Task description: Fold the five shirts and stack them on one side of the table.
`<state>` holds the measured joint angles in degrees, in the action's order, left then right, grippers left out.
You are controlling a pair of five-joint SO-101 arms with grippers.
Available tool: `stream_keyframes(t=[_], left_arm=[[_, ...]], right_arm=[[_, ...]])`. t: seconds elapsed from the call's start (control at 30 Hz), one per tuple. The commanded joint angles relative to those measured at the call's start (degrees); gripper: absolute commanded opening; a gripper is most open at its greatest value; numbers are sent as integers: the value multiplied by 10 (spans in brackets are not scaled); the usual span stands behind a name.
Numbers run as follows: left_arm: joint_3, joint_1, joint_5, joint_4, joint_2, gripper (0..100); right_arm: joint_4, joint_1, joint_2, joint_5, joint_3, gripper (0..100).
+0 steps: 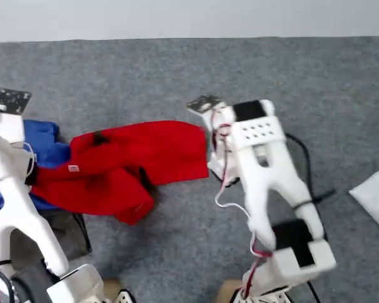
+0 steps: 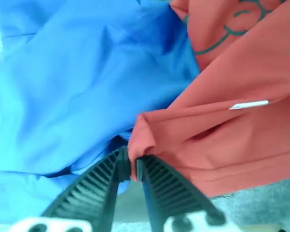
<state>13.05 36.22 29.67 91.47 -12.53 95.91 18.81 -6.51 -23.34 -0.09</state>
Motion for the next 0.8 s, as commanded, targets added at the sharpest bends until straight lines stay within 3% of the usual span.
stream_keyframes(t=[0.0,0.43,0.77], left_arm=[[19,4,7,-33,-20,6],[55,4,7,-82,-20,6],[55,4,7,-82,-20,6]], right_arm=[[-5,18,-51,-2,-79,177],[29,93,-276,158,-318,191],[23,101,-393,169,-408,191]])
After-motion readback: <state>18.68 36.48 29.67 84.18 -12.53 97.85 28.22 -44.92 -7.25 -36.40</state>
